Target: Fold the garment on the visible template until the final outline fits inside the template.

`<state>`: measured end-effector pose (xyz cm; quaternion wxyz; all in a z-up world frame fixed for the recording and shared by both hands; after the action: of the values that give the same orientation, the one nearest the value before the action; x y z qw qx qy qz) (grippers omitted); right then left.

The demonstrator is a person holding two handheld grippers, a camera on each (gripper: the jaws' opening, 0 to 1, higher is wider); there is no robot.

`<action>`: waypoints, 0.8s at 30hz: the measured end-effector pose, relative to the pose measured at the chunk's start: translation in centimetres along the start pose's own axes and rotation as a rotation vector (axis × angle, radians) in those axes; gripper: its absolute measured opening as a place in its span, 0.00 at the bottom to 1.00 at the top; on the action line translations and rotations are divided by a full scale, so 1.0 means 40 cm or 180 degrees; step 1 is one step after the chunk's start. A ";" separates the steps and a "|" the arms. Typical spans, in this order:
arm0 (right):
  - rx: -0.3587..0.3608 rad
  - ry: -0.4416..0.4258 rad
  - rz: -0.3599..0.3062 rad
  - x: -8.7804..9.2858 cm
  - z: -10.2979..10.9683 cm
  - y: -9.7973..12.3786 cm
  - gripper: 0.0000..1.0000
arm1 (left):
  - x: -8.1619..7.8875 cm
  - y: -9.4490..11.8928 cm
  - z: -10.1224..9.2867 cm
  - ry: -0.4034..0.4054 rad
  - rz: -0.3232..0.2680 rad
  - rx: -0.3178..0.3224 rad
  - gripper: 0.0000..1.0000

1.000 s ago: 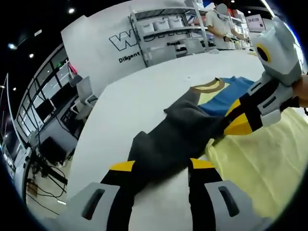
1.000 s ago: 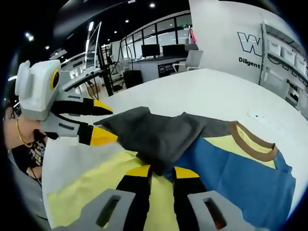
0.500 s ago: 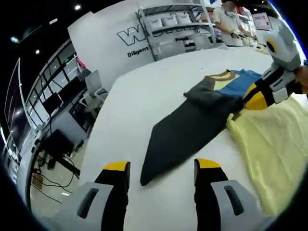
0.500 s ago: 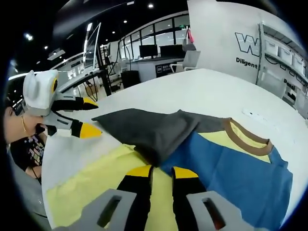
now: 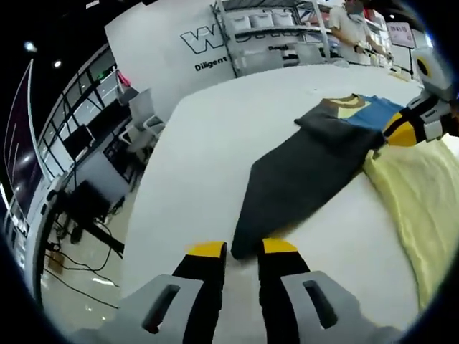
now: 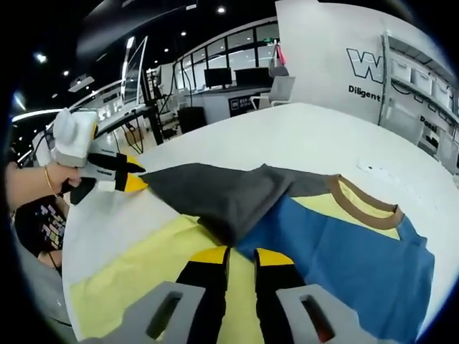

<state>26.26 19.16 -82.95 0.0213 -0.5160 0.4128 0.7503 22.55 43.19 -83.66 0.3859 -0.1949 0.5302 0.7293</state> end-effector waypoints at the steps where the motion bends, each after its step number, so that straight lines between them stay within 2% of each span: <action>1: 0.0002 0.0001 -0.0002 -0.001 -0.001 0.002 0.07 | 0.000 0.000 -0.003 -0.0004 0.0003 -0.0011 0.15; 4: 0.0019 -0.0001 -0.0001 0.000 -0.007 0.007 0.07 | -0.003 0.002 -0.008 0.0020 -0.0013 0.0013 0.09; 10: 0.0034 -0.0016 -0.0011 -0.002 -0.011 0.017 0.08 | -0.012 0.011 -0.010 -0.0031 -0.0005 -0.0056 0.07; 18: 0.0005 -0.0064 -0.0075 -0.017 -0.014 0.040 0.15 | -0.077 0.033 0.017 -0.0145 -0.0166 -0.0271 0.07; 21: -0.0019 -0.0061 -0.0070 -0.019 -0.013 0.047 0.19 | -0.097 0.041 0.035 -0.0159 -0.0184 -0.0408 0.07; 24: -0.0085 -0.0126 -0.0014 -0.011 -0.011 0.051 0.24 | -0.109 0.050 0.048 0.0076 -0.0163 -0.0498 0.07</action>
<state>25.87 17.69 -81.44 0.0242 -0.5023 0.4011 0.7657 23.97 43.11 -78.69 0.3817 -0.2467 0.4709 0.7561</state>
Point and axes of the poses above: the point that each gripper's makers call its tool centre point, and the gripper's own axes: y roughly backward along the fingers, z roughly to its left, x roughly out of its underside, the point moved 1 cm from there along y, roughly backward along the fingers, and after that the axes turned 4 degrees about -x, right-handed, at the moved point
